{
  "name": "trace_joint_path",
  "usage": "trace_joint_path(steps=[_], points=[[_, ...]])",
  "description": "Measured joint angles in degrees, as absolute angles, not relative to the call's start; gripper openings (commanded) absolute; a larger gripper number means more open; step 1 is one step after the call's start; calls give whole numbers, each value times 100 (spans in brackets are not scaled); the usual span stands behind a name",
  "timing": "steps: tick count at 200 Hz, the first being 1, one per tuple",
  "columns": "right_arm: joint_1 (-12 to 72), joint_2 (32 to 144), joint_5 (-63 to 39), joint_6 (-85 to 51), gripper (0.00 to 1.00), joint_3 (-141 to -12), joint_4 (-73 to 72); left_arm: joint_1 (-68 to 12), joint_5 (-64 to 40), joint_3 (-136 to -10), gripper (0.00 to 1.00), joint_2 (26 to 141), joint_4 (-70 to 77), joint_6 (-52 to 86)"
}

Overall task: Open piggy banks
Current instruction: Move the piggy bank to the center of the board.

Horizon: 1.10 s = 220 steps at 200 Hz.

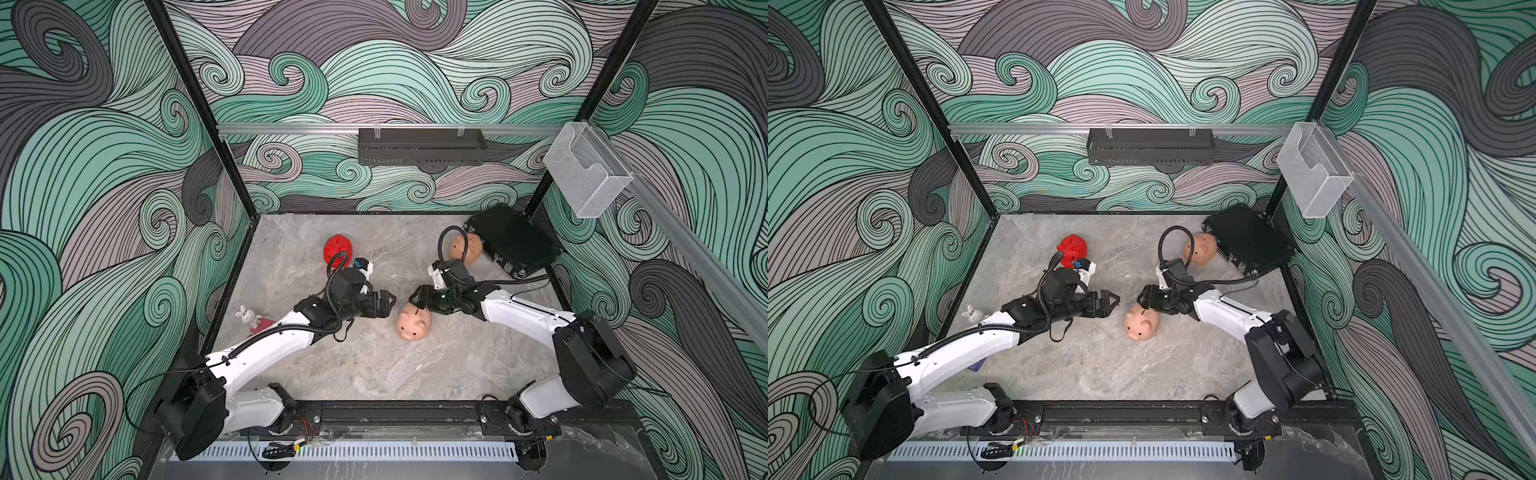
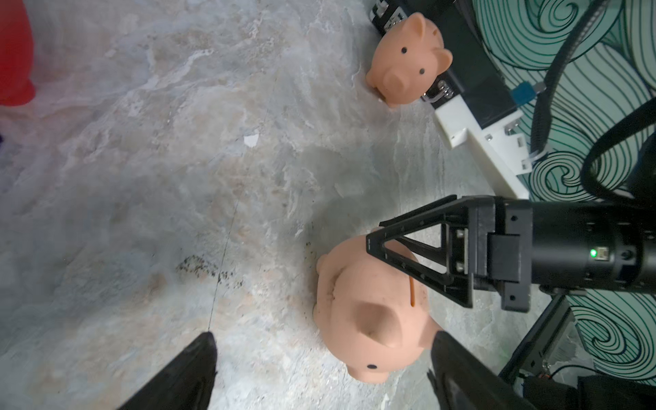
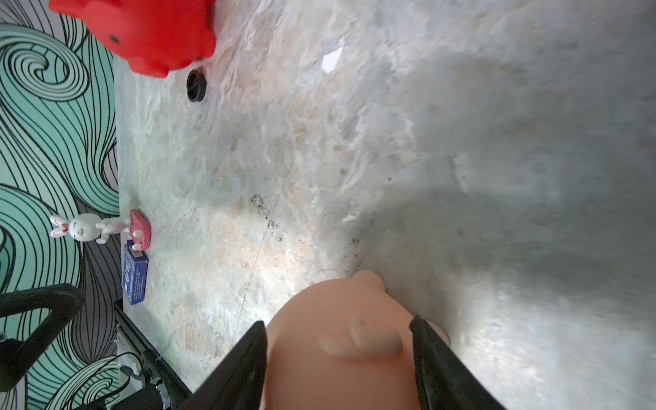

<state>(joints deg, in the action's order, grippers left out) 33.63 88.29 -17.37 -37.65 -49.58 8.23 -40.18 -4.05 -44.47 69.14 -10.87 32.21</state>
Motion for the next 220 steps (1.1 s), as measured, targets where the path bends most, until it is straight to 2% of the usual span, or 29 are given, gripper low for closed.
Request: trace_joint_path(steps=[23, 76, 110, 126, 161, 220], points=[[3492, 8739, -1535, -3745, 66, -5052, 862, -4021, -414, -4346, 93, 6825, -1345, 3264], [3470, 7122, -338, -3293, 56, -4814, 1959, -4453, -366, -4733, 93, 7037, -1966, 3570], [3472, 6521, -86, -3186, 51, -4187, 2698, -4770, -338, -5196, 95, 7441, -2106, 3745], [3479, 6530, -143, -3199, 49, -3879, 2821, -4866, -309, -5356, 95, 7649, -2165, 3806], [3623, 6949, -436, -3345, 51, -3649, 2574, -5033, -233, -5454, 95, 7948, -2235, 3935], [3863, 8095, -1066, -3841, 51, -3758, 958, -5155, 161, -5454, 99, 7942, -2335, 4115]])
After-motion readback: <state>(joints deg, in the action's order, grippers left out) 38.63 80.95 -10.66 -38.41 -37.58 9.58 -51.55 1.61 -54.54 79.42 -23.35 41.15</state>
